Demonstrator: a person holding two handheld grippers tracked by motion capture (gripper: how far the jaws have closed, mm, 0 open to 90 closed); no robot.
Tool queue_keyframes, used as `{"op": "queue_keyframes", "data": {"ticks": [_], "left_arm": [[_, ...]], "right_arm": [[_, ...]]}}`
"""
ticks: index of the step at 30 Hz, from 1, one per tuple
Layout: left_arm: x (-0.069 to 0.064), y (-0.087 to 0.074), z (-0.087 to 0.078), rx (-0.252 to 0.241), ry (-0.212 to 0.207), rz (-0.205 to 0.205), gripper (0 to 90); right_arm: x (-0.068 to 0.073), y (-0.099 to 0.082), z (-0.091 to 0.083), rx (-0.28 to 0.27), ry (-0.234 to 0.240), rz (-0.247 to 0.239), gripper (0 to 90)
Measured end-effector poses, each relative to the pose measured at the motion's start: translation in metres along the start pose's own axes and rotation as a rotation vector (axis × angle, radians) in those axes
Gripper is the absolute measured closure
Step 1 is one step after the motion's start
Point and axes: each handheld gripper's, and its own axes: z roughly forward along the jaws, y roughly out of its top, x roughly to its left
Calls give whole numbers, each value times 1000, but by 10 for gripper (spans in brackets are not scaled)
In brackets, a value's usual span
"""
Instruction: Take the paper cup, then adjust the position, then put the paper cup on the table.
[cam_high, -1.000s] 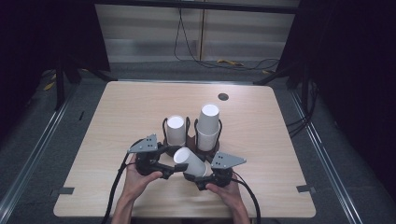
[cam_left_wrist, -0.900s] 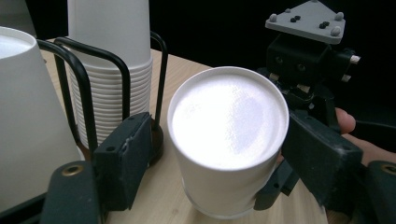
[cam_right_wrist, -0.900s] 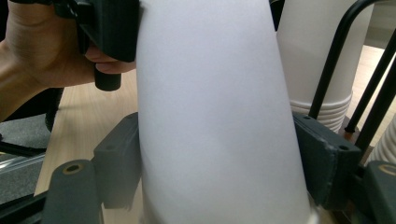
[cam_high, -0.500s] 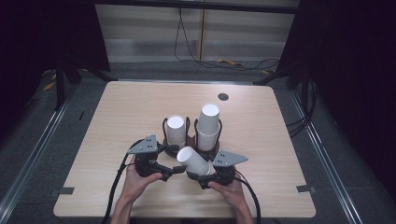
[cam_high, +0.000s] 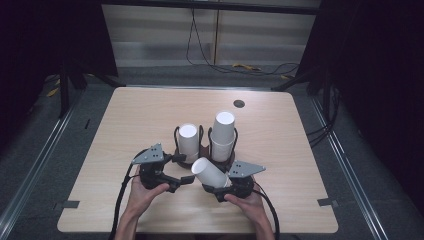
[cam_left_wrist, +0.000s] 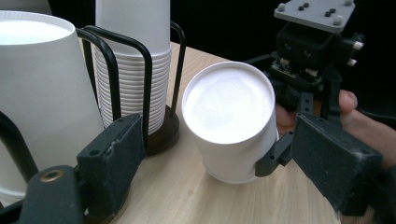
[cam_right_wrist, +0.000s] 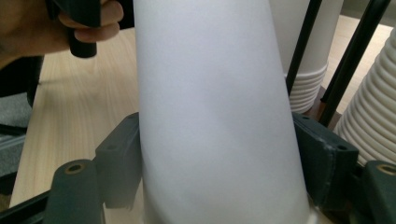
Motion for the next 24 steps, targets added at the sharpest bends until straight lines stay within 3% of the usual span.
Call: {"op": "queue_keyframes", "data": {"ticks": [11,24], "left_arm": [[-2,1,-3,9,14,38,165],[-2,1,-3,91,6,67,165]], "right_arm": [[-4,11,-2,79,-17,-41,256],[-5,23,-2,189,-1,-94,260]]}}
